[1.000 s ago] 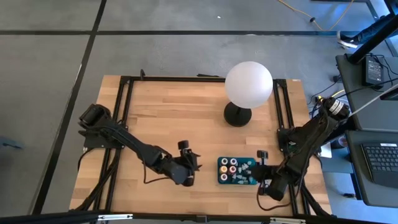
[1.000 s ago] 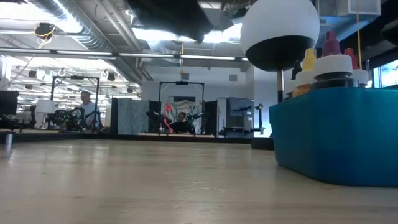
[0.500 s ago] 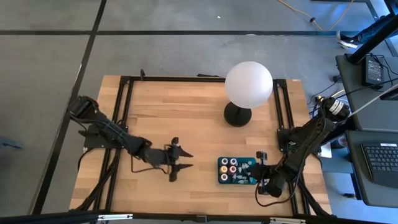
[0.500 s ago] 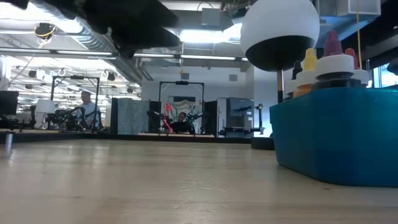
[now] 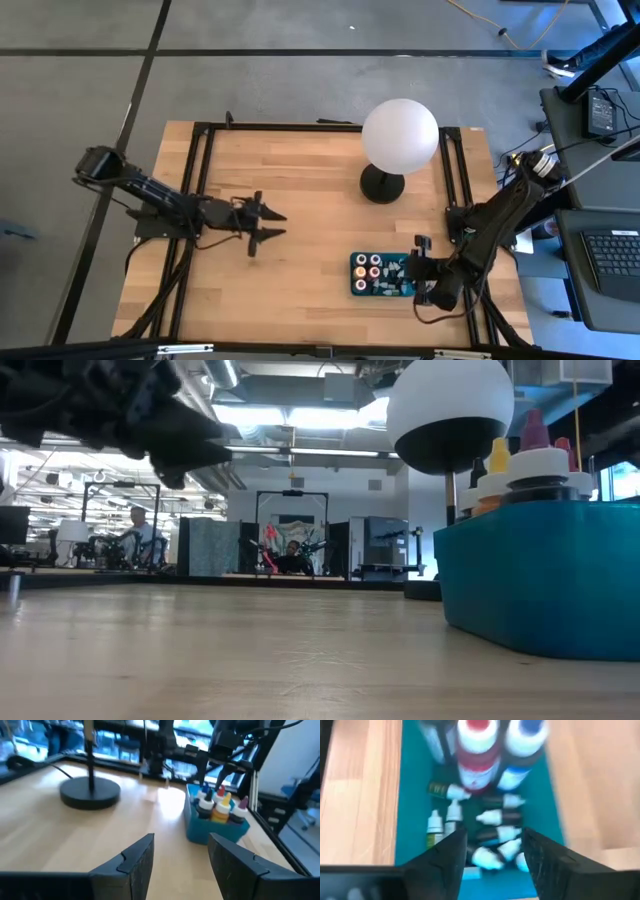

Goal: Pick & Place food coloring
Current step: Return to Home Position

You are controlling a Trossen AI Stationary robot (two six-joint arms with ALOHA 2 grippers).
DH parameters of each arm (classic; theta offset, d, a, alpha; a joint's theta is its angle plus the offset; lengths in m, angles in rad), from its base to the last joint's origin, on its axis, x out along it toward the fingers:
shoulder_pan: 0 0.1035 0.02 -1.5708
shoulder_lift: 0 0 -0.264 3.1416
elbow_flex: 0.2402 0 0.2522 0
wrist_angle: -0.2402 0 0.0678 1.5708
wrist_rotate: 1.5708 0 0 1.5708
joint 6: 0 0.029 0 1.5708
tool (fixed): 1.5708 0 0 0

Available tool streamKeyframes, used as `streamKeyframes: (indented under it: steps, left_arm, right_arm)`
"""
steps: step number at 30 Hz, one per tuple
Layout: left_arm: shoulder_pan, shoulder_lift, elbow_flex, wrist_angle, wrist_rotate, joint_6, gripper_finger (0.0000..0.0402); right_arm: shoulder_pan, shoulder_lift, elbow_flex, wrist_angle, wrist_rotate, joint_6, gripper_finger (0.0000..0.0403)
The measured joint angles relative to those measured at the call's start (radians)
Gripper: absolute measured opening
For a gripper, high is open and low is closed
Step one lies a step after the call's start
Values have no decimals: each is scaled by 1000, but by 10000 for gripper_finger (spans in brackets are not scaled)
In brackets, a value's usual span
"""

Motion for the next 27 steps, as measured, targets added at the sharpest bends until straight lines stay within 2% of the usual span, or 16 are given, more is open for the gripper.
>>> streamKeyframes:
  steps: [3, 8, 13, 16, 19, 27]
  left_arm:
    - [14, -81, -95, 87, 0, 14, 179]
    - [28, -177, -221, 185, -3, 8, 181]
    - [65, -218, -222, 146, 17, 11, 181]
    - [91, -251, -222, 101, 61, 18, 179]
    - [126, -310, -222, -10, 52, -10, 179]
    - [176, -593, -222, -236, 25, 33, 180]
  right_arm:
    - [0, -98, 0, -50, 21, -67, 197]
    - [-3, -308, -41, -56, 158, -225, 198]
    - [-25, -553, -167, -8, 166, -280, 198]
    - [-37, -694, -257, 37, 156, -310, 198]
    - [-41, -822, -320, 66, 155, -353, 198]
    - [-65, -1032, -396, 79, 156, -458, 198]
